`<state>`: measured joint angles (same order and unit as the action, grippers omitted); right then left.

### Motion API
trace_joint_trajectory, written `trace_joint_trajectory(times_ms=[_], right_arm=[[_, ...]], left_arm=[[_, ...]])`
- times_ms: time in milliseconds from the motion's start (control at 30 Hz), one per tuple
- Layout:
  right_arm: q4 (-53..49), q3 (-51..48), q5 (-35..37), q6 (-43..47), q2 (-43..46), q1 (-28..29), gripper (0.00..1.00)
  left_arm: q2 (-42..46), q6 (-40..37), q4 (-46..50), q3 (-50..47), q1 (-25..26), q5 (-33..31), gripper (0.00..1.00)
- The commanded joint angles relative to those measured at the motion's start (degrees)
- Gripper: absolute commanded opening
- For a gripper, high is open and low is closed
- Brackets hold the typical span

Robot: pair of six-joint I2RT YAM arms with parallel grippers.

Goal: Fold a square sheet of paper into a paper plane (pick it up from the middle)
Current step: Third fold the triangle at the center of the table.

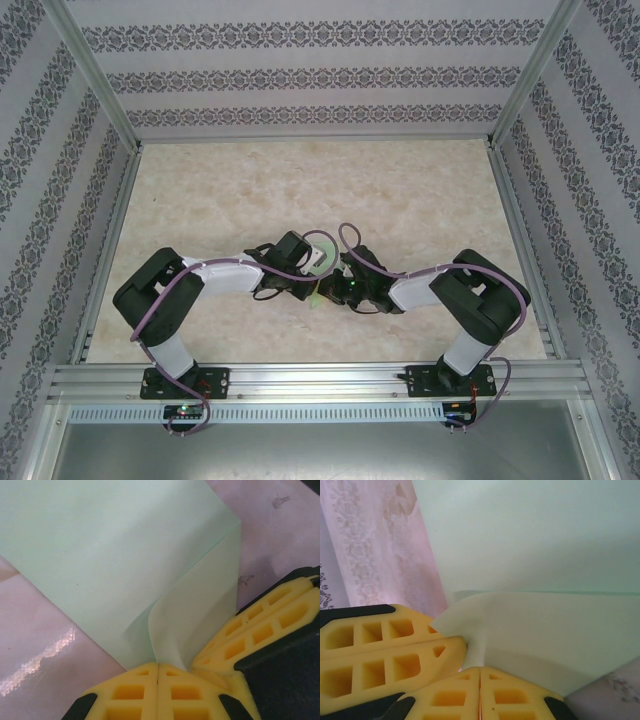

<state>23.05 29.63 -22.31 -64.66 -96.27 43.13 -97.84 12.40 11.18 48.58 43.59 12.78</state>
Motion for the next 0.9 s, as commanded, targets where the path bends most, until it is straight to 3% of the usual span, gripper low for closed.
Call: trace_joint_trajectory(times_ms=[0, 333, 633, 867], right_arm=[[-0.04, -1.62, 2.52, -0.69, -0.21, 1.34, 0.08], [-3.07, -2.55, 5.03, -0.89, 8.90, 3.13, 0.09], [3.93, -2.13, 5.58, -4.03, 2.29, 6.00, 0.08], [-2.65, -1.26, 6.88, -2.05, 1.43, 6.84, 0.08]], left_arm=[[-1.03, -0.89, 2.02, 0.38, -0.35, 0.10, 0.00], [-1.65, -1.15, 2.15, 0.88, -0.35, 0.38, 0.00], [-1.81, -1.33, 2.40, 1.22, -0.33, 0.73, 0.00], [-1.82, -1.33, 2.27, 0.92, -0.35, 0.92, 0.00]])
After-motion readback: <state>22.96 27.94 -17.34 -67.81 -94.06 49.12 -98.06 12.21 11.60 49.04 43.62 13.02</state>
